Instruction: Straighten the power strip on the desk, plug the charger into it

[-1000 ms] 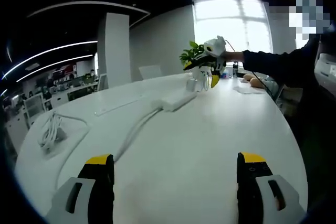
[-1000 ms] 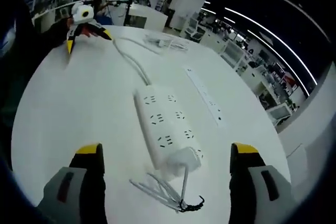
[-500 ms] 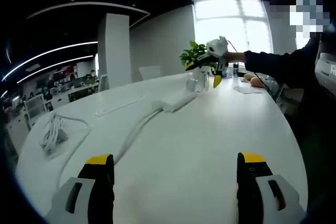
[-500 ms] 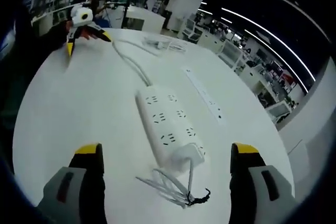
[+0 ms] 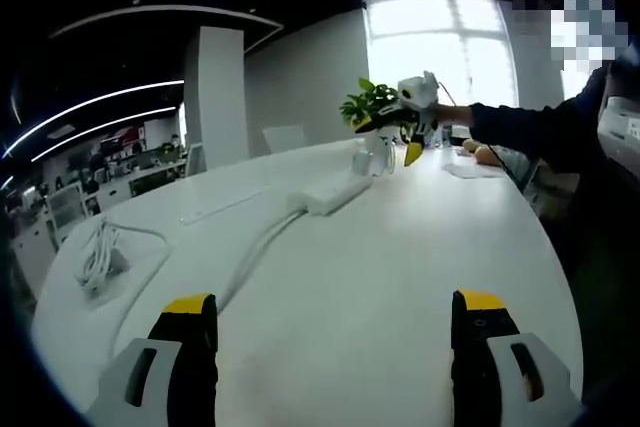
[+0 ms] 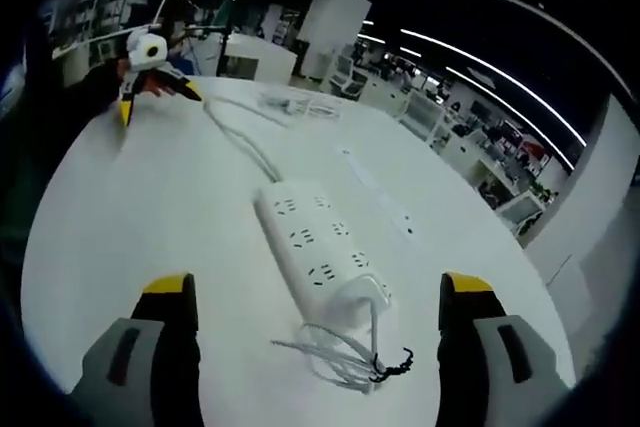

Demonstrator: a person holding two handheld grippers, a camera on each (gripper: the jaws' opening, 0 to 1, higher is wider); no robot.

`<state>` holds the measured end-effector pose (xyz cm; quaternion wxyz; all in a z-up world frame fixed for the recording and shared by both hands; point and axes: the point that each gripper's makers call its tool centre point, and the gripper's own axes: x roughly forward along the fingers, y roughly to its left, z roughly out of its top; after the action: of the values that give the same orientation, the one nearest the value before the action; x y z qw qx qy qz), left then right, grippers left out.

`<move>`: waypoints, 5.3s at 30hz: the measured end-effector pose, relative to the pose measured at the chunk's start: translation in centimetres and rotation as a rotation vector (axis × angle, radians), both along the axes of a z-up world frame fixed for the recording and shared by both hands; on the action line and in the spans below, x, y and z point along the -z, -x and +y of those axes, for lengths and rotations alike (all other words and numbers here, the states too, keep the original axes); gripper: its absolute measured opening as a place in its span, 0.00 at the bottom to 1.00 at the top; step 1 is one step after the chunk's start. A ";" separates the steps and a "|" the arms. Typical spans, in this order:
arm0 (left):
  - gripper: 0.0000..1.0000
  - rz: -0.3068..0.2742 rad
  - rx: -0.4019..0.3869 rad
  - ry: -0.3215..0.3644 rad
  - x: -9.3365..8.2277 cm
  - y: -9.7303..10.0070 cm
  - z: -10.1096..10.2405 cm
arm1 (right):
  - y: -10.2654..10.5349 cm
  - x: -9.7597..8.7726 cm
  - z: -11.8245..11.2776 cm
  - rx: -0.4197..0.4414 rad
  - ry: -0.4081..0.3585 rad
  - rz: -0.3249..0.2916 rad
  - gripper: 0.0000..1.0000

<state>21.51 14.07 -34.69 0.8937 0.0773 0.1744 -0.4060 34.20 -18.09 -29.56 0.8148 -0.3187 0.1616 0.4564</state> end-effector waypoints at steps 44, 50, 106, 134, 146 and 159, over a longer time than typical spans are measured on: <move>0.99 -0.028 -0.040 -0.002 -1.6 -1.3 -0.3 | 4.4 -1.7 -1.7 0.149 -0.235 -0.070 1.00; 0.99 -0.032 -0.043 0.001 -1.7 -1.4 -0.5 | 5.5 -2.1 -1.8 0.169 -0.273 -0.069 1.00; 0.99 -0.074 -0.010 -0.022 -4.4 -3.9 -3.3 | 14.2 -2.9 -6.2 0.464 -0.442 -0.003 1.00; 0.99 -0.067 0.078 -0.075 -5.1 -6.9 -7.3 | 16.0 -1.9 -7.1 0.491 -0.468 0.015 1.00; 0.99 -0.068 0.124 -0.094 -5.7 -7.9 -9.4 | 16.2 -0.8 -7.7 0.506 -0.469 0.024 1.00; 0.99 -0.049 0.165 -0.127 -5.2 -9.0 -10.8 | 16.3 -0.9 -8.2 0.511 -0.482 0.022 1.00</move>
<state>30.48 3.26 -29.46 0.8546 0.1576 0.1708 -0.4644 17.93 -26.30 -28.64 0.9528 -0.0617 0.1324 0.2662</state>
